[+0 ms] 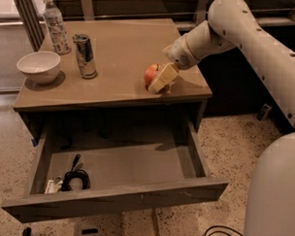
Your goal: Place apple into top drawer
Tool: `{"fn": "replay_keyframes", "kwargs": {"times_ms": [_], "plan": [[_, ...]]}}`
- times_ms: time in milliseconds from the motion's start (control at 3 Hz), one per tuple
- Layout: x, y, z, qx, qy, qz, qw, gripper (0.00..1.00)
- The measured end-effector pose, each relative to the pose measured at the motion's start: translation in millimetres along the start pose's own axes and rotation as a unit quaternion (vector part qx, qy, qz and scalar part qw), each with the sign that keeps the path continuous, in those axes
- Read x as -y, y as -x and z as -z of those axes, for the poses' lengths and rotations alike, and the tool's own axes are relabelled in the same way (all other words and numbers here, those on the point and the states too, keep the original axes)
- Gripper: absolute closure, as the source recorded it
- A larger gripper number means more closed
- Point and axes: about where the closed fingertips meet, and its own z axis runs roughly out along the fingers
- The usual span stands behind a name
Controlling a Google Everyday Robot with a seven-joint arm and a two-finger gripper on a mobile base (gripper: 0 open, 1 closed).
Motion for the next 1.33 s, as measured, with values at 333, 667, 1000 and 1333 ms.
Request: {"fn": "replay_keyframes", "kwargs": {"times_ms": [333, 667, 1000, 1333], "plan": [[0.0, 0.0, -0.2, 0.0, 0.0, 0.0, 1.0, 0.19], [0.0, 0.0, -0.3, 0.0, 0.0, 0.0, 1.0, 0.5], [-0.1, 0.0, -0.3, 0.0, 0.0, 0.0, 1.0, 0.73], [-3.1, 0.7, -0.3, 0.005, 0.003, 0.0, 1.0, 0.96]]}}
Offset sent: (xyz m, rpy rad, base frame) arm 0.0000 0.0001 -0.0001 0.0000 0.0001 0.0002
